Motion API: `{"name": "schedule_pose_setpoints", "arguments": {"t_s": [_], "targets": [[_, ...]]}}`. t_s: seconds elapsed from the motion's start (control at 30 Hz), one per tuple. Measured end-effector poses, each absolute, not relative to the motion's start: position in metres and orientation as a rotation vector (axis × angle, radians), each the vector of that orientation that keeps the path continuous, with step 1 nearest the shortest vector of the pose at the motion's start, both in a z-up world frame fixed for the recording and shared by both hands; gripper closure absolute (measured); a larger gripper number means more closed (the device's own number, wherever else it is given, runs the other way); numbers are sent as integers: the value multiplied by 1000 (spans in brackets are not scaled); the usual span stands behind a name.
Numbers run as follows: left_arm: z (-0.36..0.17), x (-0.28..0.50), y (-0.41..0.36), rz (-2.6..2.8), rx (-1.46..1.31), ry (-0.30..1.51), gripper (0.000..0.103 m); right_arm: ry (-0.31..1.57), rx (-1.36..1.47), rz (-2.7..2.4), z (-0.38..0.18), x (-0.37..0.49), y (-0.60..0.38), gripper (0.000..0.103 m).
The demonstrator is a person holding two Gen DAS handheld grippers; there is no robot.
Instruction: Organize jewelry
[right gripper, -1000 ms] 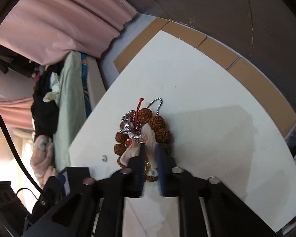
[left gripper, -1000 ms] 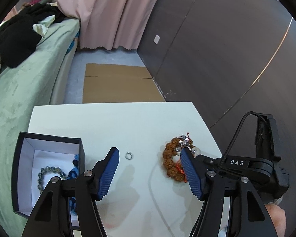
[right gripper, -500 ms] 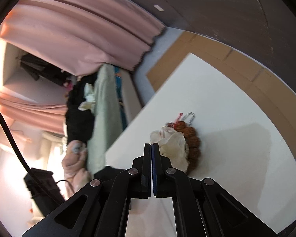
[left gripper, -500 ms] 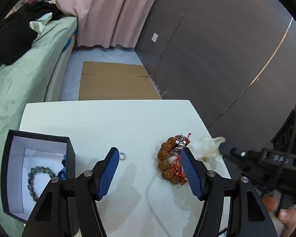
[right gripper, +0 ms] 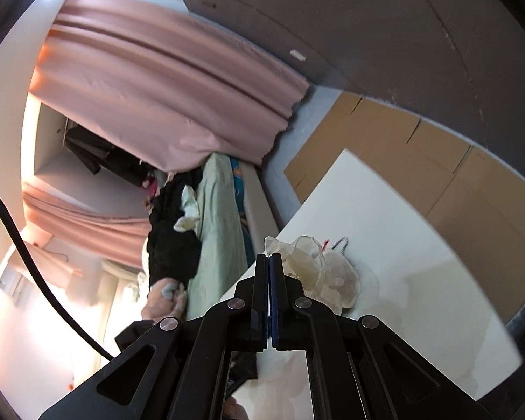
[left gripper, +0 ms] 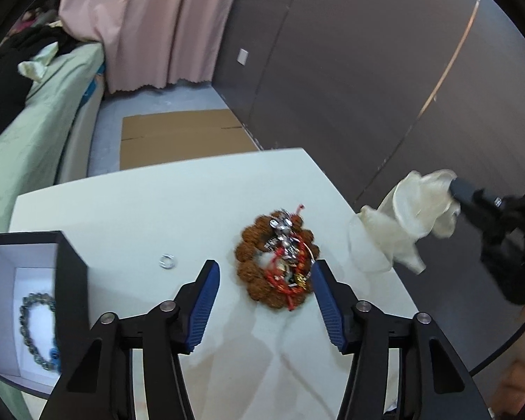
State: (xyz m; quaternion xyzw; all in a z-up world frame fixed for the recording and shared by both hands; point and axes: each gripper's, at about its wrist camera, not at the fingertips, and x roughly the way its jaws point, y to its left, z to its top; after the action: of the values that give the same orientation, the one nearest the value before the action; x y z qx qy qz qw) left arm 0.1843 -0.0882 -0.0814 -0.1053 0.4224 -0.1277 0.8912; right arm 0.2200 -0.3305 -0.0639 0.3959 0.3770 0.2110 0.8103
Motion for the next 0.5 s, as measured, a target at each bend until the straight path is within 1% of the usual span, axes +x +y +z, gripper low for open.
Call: {"name": "schedule_pose_setpoints", "arguments": {"t_s": [0.17, 0.33, 0.37, 0.4, 0.43, 0.47, 0.5], "targets": [[-93, 191, -100, -251, -203, 902, 54, 814, 861, 435, -65, 221, -344, 101], [-105, 199, -105, -215, -209, 919, 56, 810, 862, 437, -64, 220, -348, 101], [-107, 201, -107, -212, -208, 922, 57, 812, 863, 437, -64, 220, -348, 101], [-108, 202, -107, -210, -204, 925, 63, 815, 864, 437, -65, 220, -348, 101], [-110, 202, -109, -208, -198, 928, 67, 818, 865, 437, -66, 219, -350, 101], [-111, 203, -111, -205, -188, 931, 69, 821, 865, 436, -66, 220, -350, 101], [-111, 203, -114, -197, -174, 922, 69, 822, 865, 436, -66, 220, -351, 101]]}}
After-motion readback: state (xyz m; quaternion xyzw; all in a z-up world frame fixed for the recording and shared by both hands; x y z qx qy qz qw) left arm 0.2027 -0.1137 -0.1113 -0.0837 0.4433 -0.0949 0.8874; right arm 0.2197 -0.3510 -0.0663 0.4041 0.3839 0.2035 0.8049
